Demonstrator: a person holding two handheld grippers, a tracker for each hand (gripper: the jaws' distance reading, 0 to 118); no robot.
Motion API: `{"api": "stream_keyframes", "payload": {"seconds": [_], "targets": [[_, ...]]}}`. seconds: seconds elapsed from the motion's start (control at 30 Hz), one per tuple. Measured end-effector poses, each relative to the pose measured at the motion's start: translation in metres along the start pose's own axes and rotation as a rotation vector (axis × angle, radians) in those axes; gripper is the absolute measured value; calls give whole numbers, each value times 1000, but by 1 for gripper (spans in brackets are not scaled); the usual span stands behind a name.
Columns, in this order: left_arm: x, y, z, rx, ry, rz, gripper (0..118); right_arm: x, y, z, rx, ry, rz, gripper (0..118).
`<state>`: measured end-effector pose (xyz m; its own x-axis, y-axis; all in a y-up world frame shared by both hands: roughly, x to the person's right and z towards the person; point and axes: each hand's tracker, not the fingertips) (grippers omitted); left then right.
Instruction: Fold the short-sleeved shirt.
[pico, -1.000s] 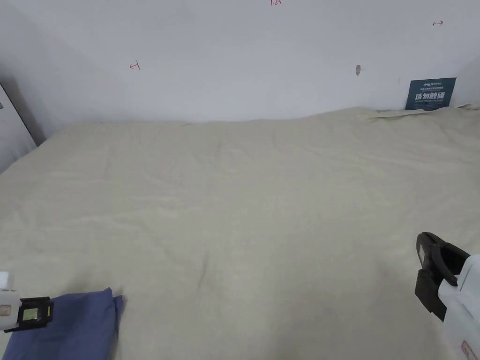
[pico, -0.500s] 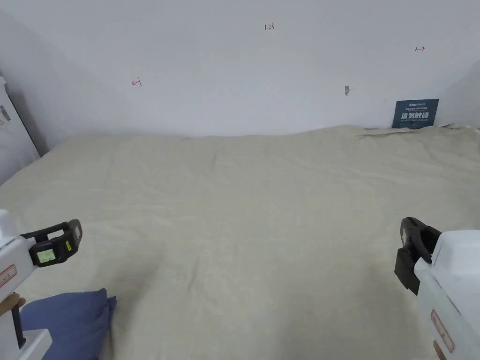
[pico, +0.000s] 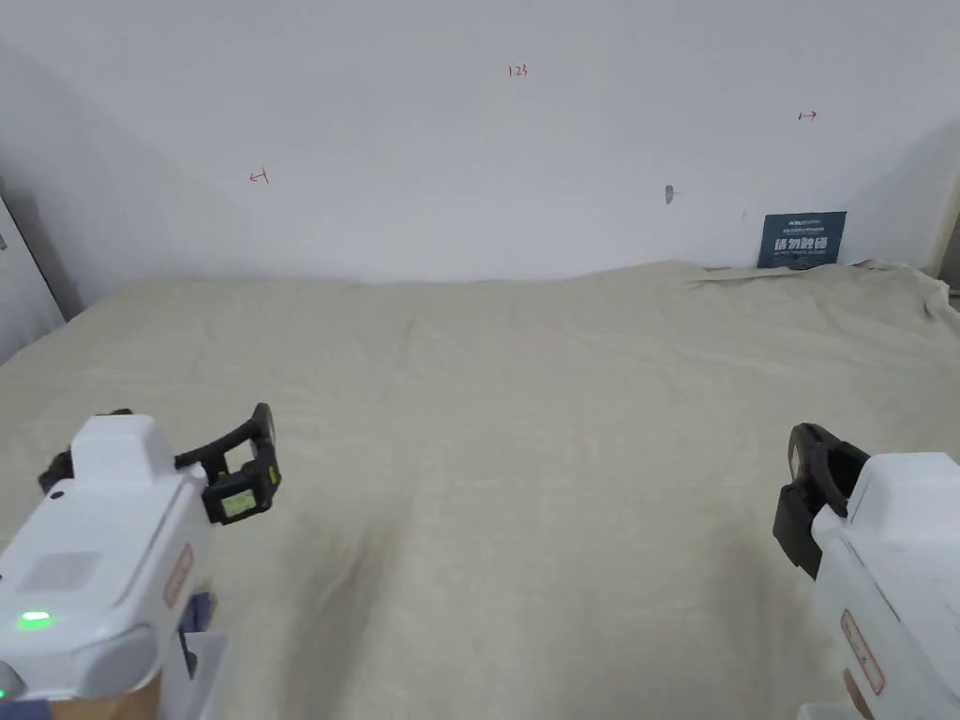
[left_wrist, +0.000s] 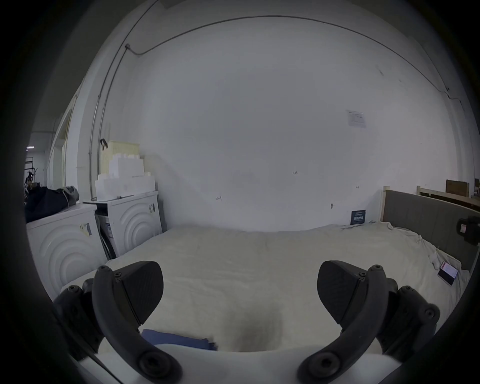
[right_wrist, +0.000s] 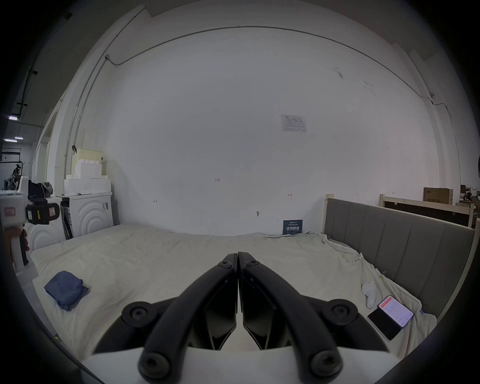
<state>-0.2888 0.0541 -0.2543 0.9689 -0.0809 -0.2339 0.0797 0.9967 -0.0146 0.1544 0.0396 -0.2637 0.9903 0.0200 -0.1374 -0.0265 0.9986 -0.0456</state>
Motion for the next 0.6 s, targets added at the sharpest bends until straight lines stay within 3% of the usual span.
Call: {"api": "stream_keyframes", "payload": {"seconds": [0.07,0.17,0.23,0.37,0.6], "targets": [[19,-7,8,19,-8,-4,71,3,-1,2,3,-3,-5,0],[44,-16,16,34,-19,-17,30,5,-2,4,7,-9,-6,0],[55,-21,19,38,-32,-27,26,5,-1,7,9,-10,-5,0],[74,-25,23,36,-72,-6,2,8,-2,9,14,-20,1,0],[90,-31,25,15,-81,24,0,12,-4,12,16,-30,-3,0]]}}
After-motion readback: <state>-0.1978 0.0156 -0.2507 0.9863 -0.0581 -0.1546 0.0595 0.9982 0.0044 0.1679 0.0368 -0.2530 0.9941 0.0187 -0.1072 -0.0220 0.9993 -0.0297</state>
